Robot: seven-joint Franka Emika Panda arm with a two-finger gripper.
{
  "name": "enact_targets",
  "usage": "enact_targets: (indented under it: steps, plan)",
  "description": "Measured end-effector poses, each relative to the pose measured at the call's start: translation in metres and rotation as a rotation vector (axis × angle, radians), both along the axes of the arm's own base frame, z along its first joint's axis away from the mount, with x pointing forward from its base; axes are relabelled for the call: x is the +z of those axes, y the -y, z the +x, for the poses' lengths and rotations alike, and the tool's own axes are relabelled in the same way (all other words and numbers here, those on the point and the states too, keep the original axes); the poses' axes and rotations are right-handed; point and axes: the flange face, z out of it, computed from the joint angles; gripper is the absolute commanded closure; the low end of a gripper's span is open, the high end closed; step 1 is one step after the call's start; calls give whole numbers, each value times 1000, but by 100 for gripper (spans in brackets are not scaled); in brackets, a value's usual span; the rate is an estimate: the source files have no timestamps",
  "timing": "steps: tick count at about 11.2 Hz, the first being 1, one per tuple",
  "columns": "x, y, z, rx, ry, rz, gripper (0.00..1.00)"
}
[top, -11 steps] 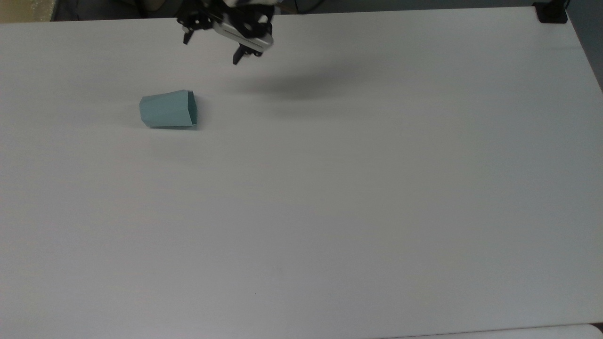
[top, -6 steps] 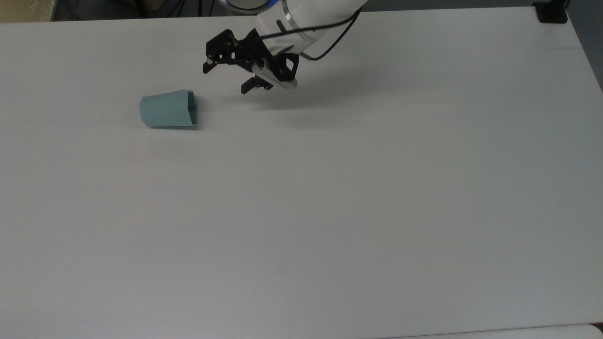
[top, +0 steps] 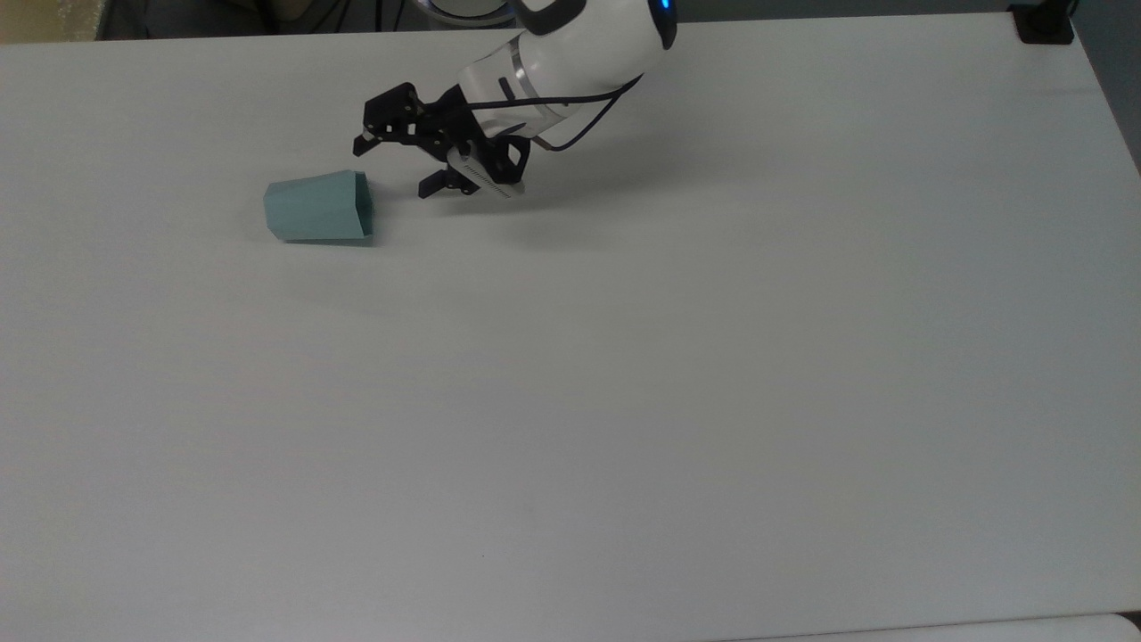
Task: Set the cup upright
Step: 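Move the open gripper down toward the teal cup lying on its side, then close the gripper on the teal cup's base end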
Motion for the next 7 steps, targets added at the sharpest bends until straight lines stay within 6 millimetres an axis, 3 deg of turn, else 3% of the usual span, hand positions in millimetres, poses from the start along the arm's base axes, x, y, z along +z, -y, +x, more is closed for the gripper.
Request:
enact_targets:
  steps: [3,7]
  plan:
    - [-15,20,0,12,-14,-24,0]
    - [-41,30,2,28,-29,-67,3]
